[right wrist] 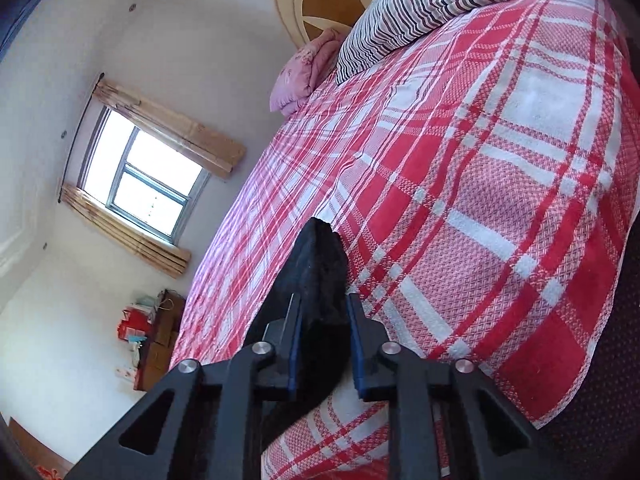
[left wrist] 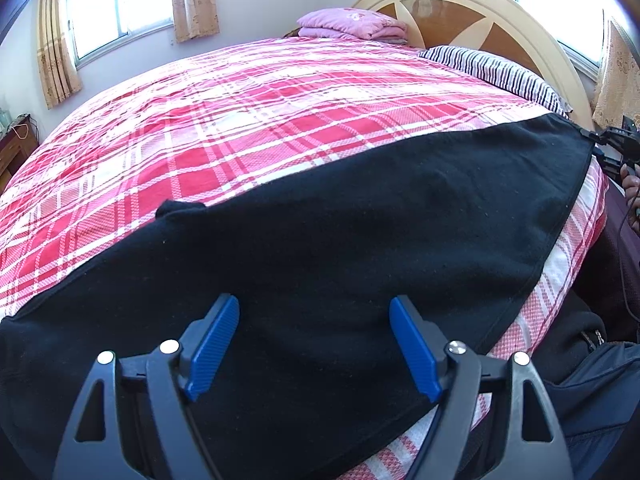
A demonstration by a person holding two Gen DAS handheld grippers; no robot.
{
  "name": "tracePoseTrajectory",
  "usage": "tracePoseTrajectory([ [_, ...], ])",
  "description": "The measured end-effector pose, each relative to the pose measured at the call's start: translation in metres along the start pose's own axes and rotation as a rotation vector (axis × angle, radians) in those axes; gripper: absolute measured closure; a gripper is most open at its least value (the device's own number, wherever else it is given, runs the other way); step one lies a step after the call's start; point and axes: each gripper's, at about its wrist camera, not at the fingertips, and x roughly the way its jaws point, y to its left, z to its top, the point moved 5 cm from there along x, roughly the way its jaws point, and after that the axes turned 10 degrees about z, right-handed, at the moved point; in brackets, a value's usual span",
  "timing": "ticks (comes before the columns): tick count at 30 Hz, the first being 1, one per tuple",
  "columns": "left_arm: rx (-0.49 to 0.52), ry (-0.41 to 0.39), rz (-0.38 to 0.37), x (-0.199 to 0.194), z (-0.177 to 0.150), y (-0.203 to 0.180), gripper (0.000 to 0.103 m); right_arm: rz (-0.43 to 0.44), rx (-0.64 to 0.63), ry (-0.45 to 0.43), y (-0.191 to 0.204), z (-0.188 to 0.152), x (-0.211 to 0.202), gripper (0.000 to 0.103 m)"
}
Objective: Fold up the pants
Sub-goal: 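Close the right tool on the pants leg end and lift it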
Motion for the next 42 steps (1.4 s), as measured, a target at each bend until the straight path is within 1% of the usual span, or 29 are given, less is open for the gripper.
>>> tracePoseTrajectory([
  [3,0.0,0.0,0.0,0.0,0.0,0.0,0.022,0.011,-0.03,-0.019,0.009,0.001,-0.008,0.087],
  [10,-0.002,0.003,0.001,-0.001,0.0,-0.001,0.022,-0.033,-0.178,-0.049,0.048,-0.003,-0.009,0.087],
  [16,-0.02,0.014,-0.015,-0.003,0.001,0.001,0.022,-0.017,-0.315,-0.028,0.093,-0.02,0.001,0.088],
  [19,-0.024,0.016,-0.018,-0.004,0.001,0.002,0.022,0.005,-0.387,-0.004,0.119,-0.034,0.008,0.088],
  [22,-0.027,0.02,-0.02,-0.004,0.001,0.004,0.022,0.024,-0.436,0.022,0.137,-0.044,0.017,0.088],
  [28,-0.021,0.024,-0.019,-0.003,0.001,0.003,0.022,0.068,-0.471,0.08,0.16,-0.062,0.032,0.088],
  [34,-0.024,0.025,-0.021,-0.005,0.001,0.005,0.022,0.108,-0.507,0.117,0.182,-0.075,0.049,0.088],
  [42,-0.028,0.026,-0.021,-0.005,0.001,0.006,0.022,0.184,-0.554,0.178,0.215,-0.101,0.068,0.088],
])
